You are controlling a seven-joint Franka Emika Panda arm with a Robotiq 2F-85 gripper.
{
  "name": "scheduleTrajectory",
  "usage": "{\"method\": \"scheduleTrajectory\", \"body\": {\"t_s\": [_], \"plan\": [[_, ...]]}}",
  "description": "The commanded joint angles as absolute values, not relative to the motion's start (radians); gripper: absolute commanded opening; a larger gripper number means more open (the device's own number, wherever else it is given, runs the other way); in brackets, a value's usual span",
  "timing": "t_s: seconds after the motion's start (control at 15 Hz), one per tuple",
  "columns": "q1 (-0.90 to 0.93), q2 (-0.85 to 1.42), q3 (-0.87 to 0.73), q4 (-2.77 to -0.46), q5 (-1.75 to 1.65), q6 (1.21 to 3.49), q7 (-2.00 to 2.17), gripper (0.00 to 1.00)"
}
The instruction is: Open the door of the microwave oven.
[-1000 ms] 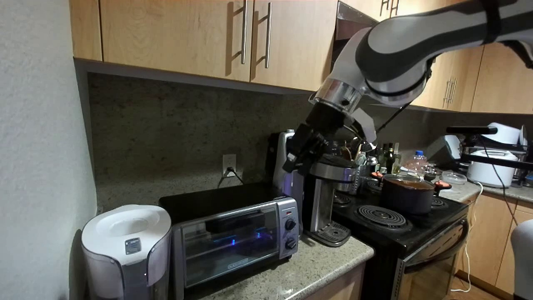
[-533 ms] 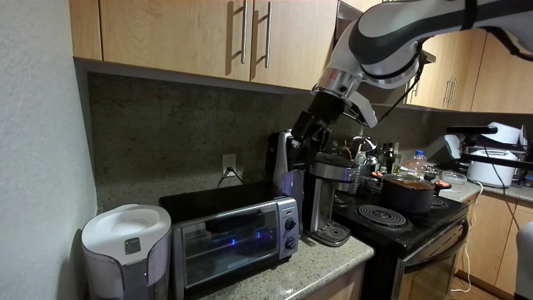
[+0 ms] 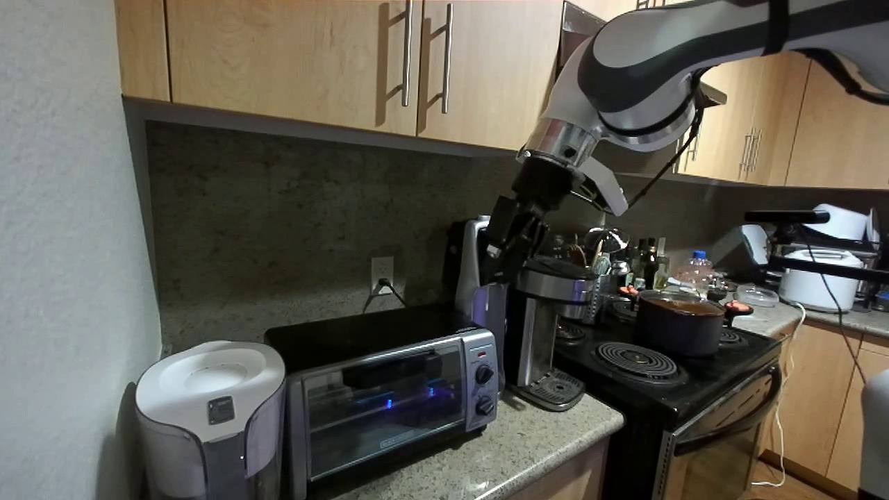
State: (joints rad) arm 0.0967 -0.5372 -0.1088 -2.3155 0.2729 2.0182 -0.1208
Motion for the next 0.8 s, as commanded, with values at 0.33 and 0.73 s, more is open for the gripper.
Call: {"method": "scheduleTrajectory", "body": {"t_s": [0.33, 0.73], "plan": [[0.080, -0.400, -0.015, -2.251, 0.269, 2.129, -0.006, 0.04], [0.067, -0.246, 0.064, -2.164, 0.179, 2.209, 0.145, 0.00]]}}
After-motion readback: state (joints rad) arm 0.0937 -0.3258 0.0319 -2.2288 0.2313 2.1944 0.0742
